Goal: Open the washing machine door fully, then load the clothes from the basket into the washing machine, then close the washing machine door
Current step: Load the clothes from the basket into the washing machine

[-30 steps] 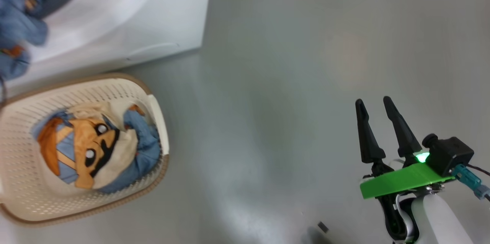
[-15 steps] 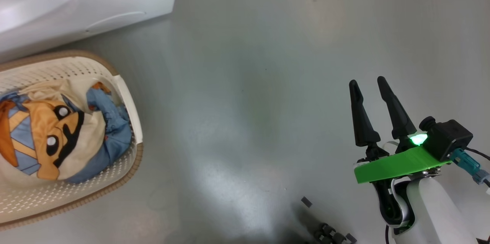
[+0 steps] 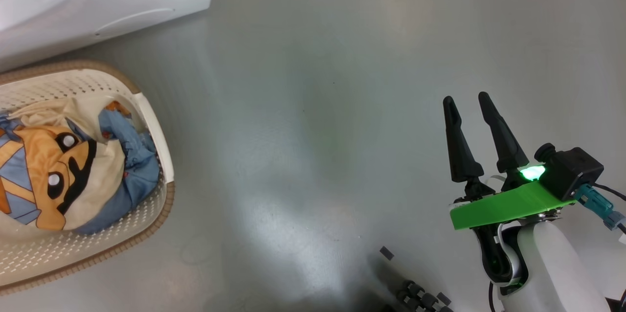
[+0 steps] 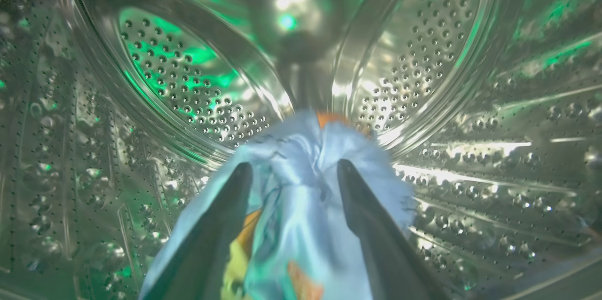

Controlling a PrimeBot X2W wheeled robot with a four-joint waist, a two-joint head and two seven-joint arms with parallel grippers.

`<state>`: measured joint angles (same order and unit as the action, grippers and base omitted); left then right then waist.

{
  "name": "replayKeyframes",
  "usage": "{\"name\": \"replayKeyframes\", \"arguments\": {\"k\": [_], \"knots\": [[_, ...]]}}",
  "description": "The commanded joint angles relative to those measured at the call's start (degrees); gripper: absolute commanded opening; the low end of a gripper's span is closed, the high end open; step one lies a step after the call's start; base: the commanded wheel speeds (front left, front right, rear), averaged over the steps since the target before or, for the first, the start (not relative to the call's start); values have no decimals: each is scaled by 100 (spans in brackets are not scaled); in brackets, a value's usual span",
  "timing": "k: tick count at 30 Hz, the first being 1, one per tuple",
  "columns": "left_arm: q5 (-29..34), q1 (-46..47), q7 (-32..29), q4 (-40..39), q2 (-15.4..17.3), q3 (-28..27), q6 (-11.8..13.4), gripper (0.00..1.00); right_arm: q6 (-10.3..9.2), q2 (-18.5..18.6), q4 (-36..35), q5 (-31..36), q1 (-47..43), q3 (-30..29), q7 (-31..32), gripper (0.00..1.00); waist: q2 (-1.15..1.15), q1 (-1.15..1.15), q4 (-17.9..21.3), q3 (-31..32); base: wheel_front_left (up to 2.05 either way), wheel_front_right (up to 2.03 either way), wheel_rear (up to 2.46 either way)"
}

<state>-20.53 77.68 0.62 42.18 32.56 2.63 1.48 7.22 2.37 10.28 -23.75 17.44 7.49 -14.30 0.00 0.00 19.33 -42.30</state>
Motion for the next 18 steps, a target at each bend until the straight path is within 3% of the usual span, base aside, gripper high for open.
{"name": "replayKeyframes", "arguments": {"k": [1, 12, 18], "knots": [[18, 77, -5, -100, 269, -37, -9, 100, 26, 51, -85, -24, -30, 105, -69, 100, 0, 0, -12, 4, 0, 0, 0], [5, -36, 88, 421, 168, 119, -40, 100, 26, 51, -50, 56, 10, 15, -70, 100, 0, 0, -168, 145, 0, 0, 0], [-29, -471, 327, 588, -47, 187, 29, 100, 26, 51, -36, 173, -52, -98, -70, 100, 0, 0, -331, 379, 0, 0, 0]]}}
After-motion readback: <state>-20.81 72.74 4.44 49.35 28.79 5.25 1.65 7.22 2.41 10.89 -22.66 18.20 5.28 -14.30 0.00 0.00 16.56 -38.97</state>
